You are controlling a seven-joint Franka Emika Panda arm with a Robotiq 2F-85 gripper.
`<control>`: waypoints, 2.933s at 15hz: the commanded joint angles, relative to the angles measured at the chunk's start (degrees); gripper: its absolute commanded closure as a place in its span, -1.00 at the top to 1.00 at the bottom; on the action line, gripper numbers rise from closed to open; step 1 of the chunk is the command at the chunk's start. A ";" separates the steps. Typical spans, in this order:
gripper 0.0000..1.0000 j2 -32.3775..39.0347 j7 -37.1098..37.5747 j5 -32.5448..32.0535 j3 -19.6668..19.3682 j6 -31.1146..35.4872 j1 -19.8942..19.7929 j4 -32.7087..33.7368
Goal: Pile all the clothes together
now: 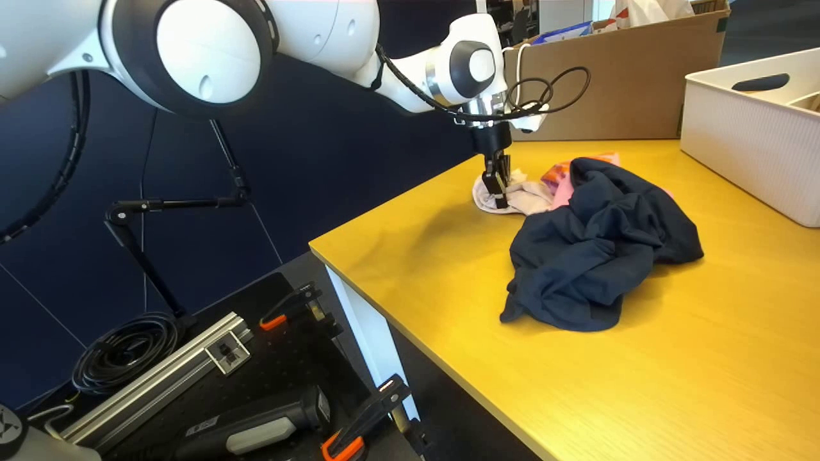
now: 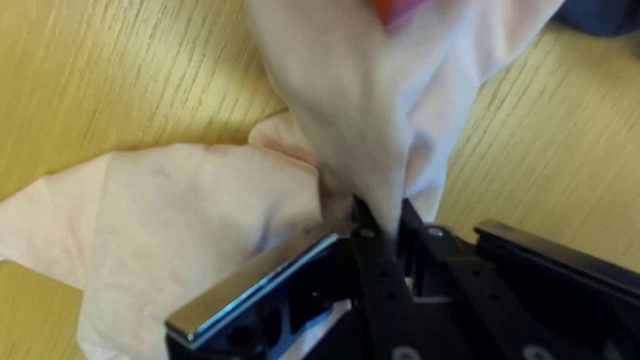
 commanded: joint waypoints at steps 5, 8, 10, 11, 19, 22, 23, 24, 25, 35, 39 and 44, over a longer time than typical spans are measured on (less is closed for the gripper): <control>-0.97 -3.26 19.14 1.13 -2.07 -1.89 2.71 -0.61; -0.97 -7.92 29.89 0.63 -2.51 0.17 3.85 -4.08; -0.97 -12.28 37.12 -0.09 -3.09 1.94 4.80 -8.01; -0.97 -14.43 40.77 -0.41 -3.46 3.08 5.25 -10.13; -0.97 -31.46 70.79 -5.79 -9.12 9.79 10.01 -30.88; -0.97 -37.15 82.34 -11.03 -9.18 10.51 9.32 -38.46; -0.97 -39.16 86.30 -12.45 -9.42 10.32 9.32 -41.17; -0.97 -41.11 90.24 -13.75 -9.83 9.87 9.56 -43.84; -0.97 -43.12 94.24 -14.99 -10.18 9.90 9.64 -46.58; -0.97 -65.44 119.87 -21.32 -11.67 9.50 1.38 -71.88; -0.97 -65.79 113.54 -19.85 -14.51 9.07 -7.38 -69.49; -0.97 -52.33 106.38 -18.15 -14.17 14.25 -11.87 -59.59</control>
